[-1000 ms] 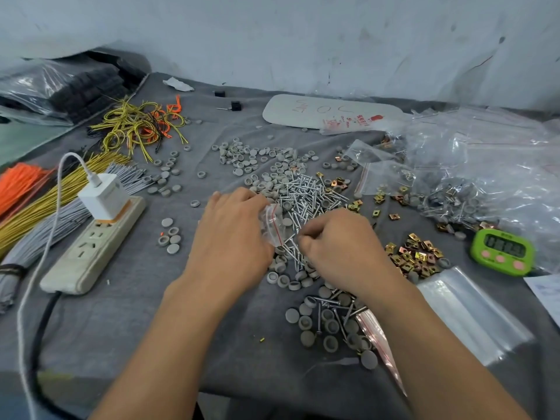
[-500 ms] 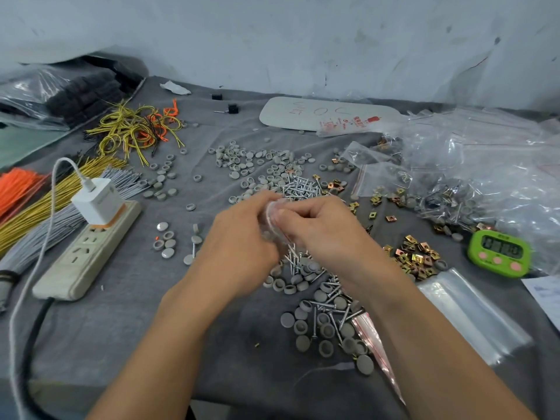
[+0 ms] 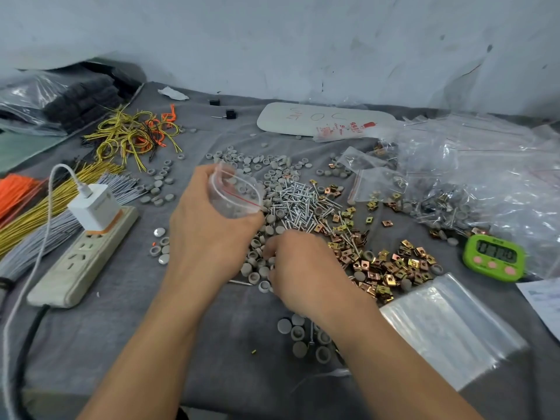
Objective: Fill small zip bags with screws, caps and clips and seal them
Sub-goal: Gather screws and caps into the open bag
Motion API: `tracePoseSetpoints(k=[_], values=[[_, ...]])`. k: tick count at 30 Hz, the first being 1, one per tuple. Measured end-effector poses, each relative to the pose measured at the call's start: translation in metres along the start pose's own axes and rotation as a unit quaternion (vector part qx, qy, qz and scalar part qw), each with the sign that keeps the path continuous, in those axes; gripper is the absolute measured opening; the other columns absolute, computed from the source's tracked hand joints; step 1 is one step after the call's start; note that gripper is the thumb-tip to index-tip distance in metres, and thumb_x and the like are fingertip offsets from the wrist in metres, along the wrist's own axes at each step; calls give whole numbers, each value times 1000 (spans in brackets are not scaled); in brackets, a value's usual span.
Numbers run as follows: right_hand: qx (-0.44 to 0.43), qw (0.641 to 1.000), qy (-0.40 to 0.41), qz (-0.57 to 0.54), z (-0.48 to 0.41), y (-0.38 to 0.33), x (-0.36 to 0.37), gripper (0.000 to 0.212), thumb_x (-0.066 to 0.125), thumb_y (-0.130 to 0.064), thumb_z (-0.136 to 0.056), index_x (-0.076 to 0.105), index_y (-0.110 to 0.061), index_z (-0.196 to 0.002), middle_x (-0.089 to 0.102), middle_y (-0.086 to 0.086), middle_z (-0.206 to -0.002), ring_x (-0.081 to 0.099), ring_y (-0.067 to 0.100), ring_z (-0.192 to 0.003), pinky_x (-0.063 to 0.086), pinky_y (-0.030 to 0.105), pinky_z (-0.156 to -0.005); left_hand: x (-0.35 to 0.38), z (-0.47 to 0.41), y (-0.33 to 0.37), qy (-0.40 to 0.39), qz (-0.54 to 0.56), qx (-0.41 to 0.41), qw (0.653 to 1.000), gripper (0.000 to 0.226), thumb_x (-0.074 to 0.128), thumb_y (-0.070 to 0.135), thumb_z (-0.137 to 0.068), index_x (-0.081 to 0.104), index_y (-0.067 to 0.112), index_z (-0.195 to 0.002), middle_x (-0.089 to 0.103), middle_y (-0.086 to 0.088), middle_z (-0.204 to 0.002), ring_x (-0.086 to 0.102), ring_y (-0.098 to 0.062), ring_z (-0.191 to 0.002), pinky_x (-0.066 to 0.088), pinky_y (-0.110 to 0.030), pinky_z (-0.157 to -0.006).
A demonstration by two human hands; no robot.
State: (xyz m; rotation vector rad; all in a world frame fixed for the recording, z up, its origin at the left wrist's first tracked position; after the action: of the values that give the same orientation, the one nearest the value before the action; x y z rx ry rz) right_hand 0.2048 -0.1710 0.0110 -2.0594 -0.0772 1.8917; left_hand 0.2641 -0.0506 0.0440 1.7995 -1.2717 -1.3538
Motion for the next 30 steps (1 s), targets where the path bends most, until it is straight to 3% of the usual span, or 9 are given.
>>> tracePoseSetpoints(k=[4, 9, 13, 16, 18, 20, 23, 26, 30], values=[[4, 1000, 11, -14, 3, 2, -3, 24, 72, -11, -82, 72, -24, -102, 36, -9, -69, 63, 28, -86, 34, 31, -74, 6, 1, -1, -42, -112, 43, 992, 45, 77, 32, -72, 51, 43, -108, 59, 19, -96, 55, -9, -90, 38, -30, -68], [42, 998, -14, -52, 1, 11, -10, 22, 66, 1, -81, 76, -18, -88, 65, 6, -77, 67, 29, -80, 59, 35, -72, 11, 1, -6, -82, -160, 57, 982, 44, 77, 33, -76, 51, 44, -110, 55, 16, -95, 50, -14, -92, 37, -34, -73], [57, 995, 10, -78, 0, 20, -14, 31, 61, -2, -87, 79, -23, -101, 71, 7, -83, 69, 26, -78, 58, 31, -70, 12, 1, -7, -88, -178, 70, 978, 42, 77, 34, -76, 51, 45, -108, 50, 19, -87, 45, -12, -91, 33, -33, -72], [91, 966, 100, -219, 0, 27, -22, 29, 63, -13, -96, 72, -28, -119, 75, 0, -89, 63, 6, -64, 50, 16, -60, 15, 2, -9, -102, -216, 86, 967, 42, 77, 35, -77, 50, 41, -108, 46, 20, -86, 50, -16, -93, 32, -33, -69], [115, 932, 166, -300, 0, 28, -28, 17, 70, -26, -94, 68, -30, -109, 73, -7, -82, 58, 0, -54, 38, 9, -52, 17, 2, -9, -104, -226, 90, 964, 45, 78, 37, -77, 50, 40, -112, 44, 21, -83, 49, -17, -90, 31, -33, -68], [137, 903, 191, -359, 1, 27, -33, 16, 80, -35, -83, 67, -28, -89, 73, -8, -70, 61, -2, -51, 40, 11, -48, 17, 3, -7, -103, -217, 91, 966, 52, 79, 38, -74, 49, 41, -117, 42, 24, -79, 46, -15, -88, 31, -32, -67], [114, 893, 165, -403, 2, 23, -35, 16, 88, -33, -73, 75, -25, -68, 68, -11, -55, 59, 0, -46, 42, 13, -44, 21, 5, -3, -145, -209, 107, 961, 51, 79, 33, -73, 51, 38, -116, 56, 19, -88, 54, -17, -93, 37, -33, -69], [84, 884, 128, -442, 3, 20, -35, 9, 86, -21, -76, 82, -28, -73, 68, -12, -55, 58, 1, -48, 46, 18, -50, 28, 11, 1, -202, -190, 112, 954, 47, 73, 30, -77, 54, 39, -120, 66, 14, -99, 60, -14, -98, 41, -30, -71], [74, 910, 69, -402, 0, 18, -31, 25, 71, -15, -88, 81, -28, -69, 69, -13, -58, 61, 4, -55, 48, 25, -58, 28, 17, 6, -218, -153, 109, 958, 47, 72, 26, -74, 53, 44, -114, 68, 14, -100, 62, -11, -93, 49, -34, -75]])
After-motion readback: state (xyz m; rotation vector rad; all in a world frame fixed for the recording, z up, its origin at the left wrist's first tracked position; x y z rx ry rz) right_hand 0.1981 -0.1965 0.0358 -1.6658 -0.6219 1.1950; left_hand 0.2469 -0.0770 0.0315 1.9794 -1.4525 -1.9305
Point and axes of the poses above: each hand's wrist, its own z-axis away from the middle knuckle, its own x-axis out of the palm, y = z × x, the point moved 3 cm from there along -z, towards the middle knuckle
